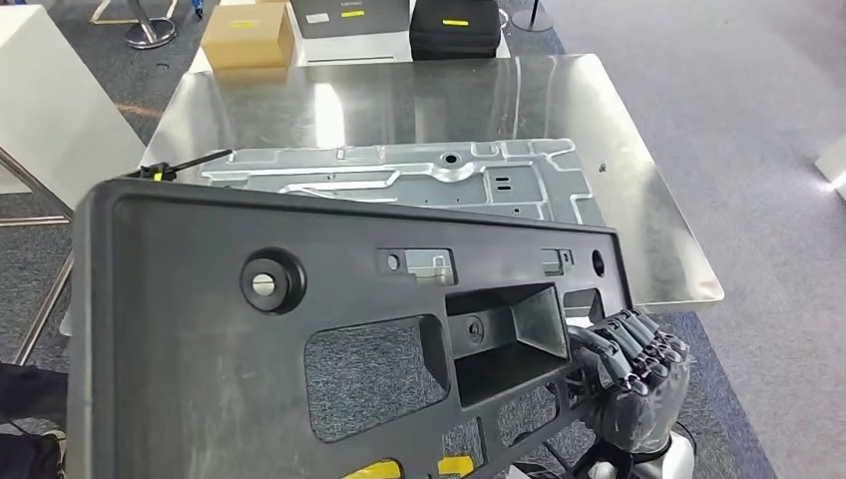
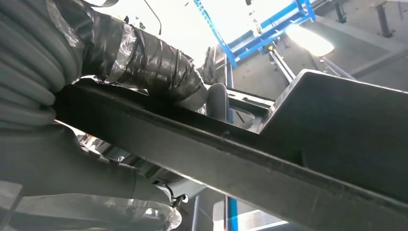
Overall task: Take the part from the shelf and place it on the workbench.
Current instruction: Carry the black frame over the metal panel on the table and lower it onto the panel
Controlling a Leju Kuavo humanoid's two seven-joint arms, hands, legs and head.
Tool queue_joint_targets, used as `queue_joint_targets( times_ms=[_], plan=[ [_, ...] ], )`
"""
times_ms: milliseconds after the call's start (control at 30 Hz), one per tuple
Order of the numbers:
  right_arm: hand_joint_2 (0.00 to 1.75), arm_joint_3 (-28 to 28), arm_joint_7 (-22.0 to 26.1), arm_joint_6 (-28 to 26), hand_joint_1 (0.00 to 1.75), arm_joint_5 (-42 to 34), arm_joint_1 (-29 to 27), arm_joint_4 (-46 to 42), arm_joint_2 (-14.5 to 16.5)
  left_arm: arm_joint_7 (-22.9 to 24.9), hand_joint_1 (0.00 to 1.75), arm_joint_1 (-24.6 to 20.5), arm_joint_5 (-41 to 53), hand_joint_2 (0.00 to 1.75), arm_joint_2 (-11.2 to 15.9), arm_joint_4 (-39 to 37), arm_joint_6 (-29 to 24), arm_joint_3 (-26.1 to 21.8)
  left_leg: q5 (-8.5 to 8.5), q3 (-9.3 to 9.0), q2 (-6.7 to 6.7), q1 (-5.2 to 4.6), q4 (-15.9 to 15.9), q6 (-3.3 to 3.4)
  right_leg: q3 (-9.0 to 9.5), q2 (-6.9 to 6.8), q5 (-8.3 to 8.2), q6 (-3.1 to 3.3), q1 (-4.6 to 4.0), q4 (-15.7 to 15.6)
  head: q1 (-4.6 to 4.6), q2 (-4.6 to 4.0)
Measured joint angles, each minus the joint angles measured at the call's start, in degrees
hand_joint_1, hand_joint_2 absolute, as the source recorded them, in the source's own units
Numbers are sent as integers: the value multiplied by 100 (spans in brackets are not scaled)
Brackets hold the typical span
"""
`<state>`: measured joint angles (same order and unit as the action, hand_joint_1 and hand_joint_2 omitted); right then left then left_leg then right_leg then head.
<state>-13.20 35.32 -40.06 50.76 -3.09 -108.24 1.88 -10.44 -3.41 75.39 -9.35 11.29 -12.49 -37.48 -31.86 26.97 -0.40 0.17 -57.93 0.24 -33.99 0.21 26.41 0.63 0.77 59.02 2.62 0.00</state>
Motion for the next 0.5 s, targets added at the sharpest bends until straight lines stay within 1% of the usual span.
queue_joint_targets(
  times_ms=[33, 67, 100, 133, 167, 200, 233, 267, 300, 333, 367, 433, 500],
  plan=[
    [175, -5, 0, 0, 175, 1, 11, 5, -1, 1, 0, -3, 2, 175, 0, 2, -5, 0, -104, 83, 4, 3, -204, -26, 58, -6, 21, 39, 18, -33, -7, 0],
    [175, -10, 0, 0, 175, 1, 23, 11, -2, 1, 0, -1, 2, 175, 0, 3, -8, 0, -241, 262, 5, 16, -540, -48, 110, -18, 49, 71, 20, -51, -16, 0],
    [175, -13, 0, 0, 175, -1, 33, 22, -2, 1, 0, 0, 2, 175, 0, 3, -3, 0, -383, 513, 7, 23, -952, -69, 152, -26, 86, 95, 17, -58, -23, 0],
    [175, -17, -1, 0, 175, -5, 39, 37, -3, -10, 0, 2, 0, 175, 0, 3, 42, -1, -467, 777, 7, 31, -1329, -86, 189, -26, 126, 104, 12, -58, -23, 0],
    [175, -24, -8, 0, 175, -11, 44, 55, -5, -38, 0, 1, -5, 175, 8, 3, 137, -2, -449, 986, 7, 35, -1570, -96, 233, -22, 168, 105, 7, -57, -23, 0],
    [175, -38, -32, 0, 175, -11, 60, 78, -8, -89, 0, -4, -11, 175, 36, 3, 306, -3, -299, 1100, 7, 37, -1593, -100, 290, -15, 215, 103, 5, -57, -23, 0],
    [175, -60, -68, 0, 175, -4, 94, 106, -10, -154, 0, -12, -16, 175, 76, 3, 517, -4, -37, 1110, 7, 38, -1401, -95, 361, -6, 267, 98, 5, -56, -24, 0],
    [175, -89, -115, 0, 175, 12, 144, 137, -13, -218, 0, -20, -19, 175, 130, 3, 712, -4, 287, 1038, 8, 38, -1046, -83, 440, 2, 322, 88, 5, -56, -23, 0],
    [175, -118, -165, 0, 175, 32, 198, 171, -13, -272, 0, -23, -17, 175, 185, 3, 867, -4, 542, 938, 7, 34, -709, -65, 501, 8, 378, 72, 4, -63, -22, 0],
    [175, -144, -211, 0, 175, 54, 258, 208, -14, -314, 0, -25, -9, 175, 229, 2, 954, -4, 693, 838, 7, 18, -426, -40, 546, 14, 428, 44, -3, -62, -22, 0],
    [175, -168, -254, 0, 175, 74, 308, 241, -14, -349, 0, -27, 2, 175, 264, 1, 995, -3, 725, 769, 7, 1, -247, -10, 563, 16, 462, 15, -8, -62, -24, 0],
    [175, -194, -307, 0, 175, 101, 368, 283, -15, -392, 0, -33, 20, 175, 299, -1, 1018, -2, 636, 713, 8, -27, -135, 32, 558, 18, 490, -29, -16, -56, -29, 0],
    [175, -199, -317, 0, 175, 106, 377, 288, -15, -399, 0, -35, 21, 175, 304, -1, 1019, -2, 613, 710, 8, -28, -121, 43, 552, 15, 488, -34, -14, -57, -31, 0]
  ],
)
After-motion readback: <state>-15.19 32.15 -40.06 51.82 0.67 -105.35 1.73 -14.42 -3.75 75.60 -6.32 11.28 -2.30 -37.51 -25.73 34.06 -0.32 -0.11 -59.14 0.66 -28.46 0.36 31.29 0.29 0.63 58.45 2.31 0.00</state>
